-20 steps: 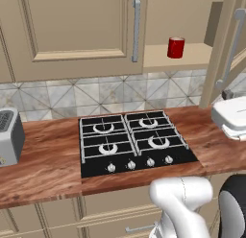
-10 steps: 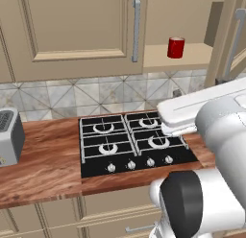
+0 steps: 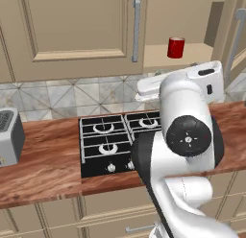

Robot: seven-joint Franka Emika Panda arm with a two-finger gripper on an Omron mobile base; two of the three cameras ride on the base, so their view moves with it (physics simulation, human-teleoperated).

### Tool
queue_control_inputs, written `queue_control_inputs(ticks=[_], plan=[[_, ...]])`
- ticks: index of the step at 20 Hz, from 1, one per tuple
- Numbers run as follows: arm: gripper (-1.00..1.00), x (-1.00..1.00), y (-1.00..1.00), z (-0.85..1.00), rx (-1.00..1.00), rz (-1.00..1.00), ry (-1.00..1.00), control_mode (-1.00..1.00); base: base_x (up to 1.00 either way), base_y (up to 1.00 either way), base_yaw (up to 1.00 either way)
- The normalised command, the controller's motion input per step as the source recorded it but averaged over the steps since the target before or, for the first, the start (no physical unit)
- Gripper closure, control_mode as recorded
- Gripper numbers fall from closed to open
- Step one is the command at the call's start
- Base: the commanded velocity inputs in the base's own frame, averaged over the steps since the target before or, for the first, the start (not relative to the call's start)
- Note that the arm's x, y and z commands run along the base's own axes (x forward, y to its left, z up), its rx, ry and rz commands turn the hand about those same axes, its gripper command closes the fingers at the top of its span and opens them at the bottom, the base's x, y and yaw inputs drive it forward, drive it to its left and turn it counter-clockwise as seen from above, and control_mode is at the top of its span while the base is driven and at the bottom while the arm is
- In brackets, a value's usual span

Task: Open the cabinet directly in front. Then move the beer and the mug to the dining counter with the jar on it.

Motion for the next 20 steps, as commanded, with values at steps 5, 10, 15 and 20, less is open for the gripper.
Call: queue_control_inputs(ticks=[5,10,15,20], plan=[[-1.00,0.99,0.00,-0.04,0.00,-0.22,0.05,-1.00,0.00,0.00,0.00],[-1.00,0.75,-0.32,0.00,0.04,-0.13,0.02,-1.00,0.00,0.00,0.00],[-1.00,0.58,-0.52,0.00,0.09,-0.09,0.00,-1.00,0.00,0.00,0.00],[-1.00,0.52,-0.40,0.00,0.07,-0.10,0.01,-1.00,0.00,0.00,0.00]])
